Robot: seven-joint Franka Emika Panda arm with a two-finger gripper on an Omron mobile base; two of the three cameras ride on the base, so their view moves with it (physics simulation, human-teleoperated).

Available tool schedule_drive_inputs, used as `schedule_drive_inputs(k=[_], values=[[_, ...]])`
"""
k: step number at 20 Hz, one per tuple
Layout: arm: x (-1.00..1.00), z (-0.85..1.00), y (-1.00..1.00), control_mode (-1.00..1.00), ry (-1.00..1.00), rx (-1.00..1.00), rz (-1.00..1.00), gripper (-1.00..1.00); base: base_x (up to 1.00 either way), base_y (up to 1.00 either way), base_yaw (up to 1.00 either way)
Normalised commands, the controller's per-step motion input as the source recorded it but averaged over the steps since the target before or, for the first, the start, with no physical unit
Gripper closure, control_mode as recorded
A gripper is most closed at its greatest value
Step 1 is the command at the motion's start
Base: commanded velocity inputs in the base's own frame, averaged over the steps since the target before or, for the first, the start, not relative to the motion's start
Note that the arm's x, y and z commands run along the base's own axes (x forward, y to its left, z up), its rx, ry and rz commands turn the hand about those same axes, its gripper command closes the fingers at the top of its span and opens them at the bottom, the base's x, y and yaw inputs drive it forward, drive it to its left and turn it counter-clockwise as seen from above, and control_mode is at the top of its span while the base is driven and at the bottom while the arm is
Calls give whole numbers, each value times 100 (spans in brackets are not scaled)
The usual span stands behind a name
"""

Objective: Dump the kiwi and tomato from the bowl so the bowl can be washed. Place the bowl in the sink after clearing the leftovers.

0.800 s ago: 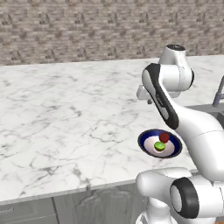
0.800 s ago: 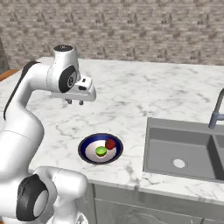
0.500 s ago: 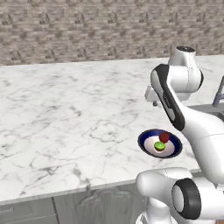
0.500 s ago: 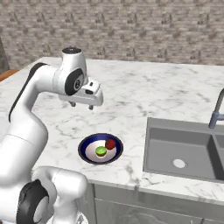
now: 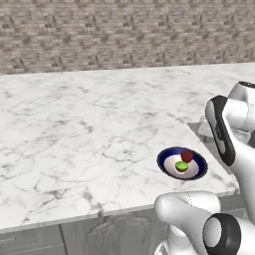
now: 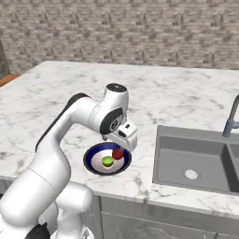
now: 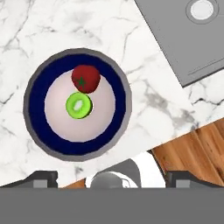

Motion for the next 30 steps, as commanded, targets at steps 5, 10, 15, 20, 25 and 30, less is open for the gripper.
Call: schedule_drive_inputs(k=[5,10,15,20,25,30], values=[[26,-97,-75,-100,14,16,-32,-100,0,0,0],[89,-70,-38,-100,14,13,-16,-100,0,0,0],[14,-20,-5,-100,1,14,0,-100,0,0,0],[1,-42,0,-100,2,0,12,-100,0,0,0],[0,-19,23,-100,0,0,13,-100,0,0,0],[7,-16,38,-100,0,0,5,-100,0,0,0]])
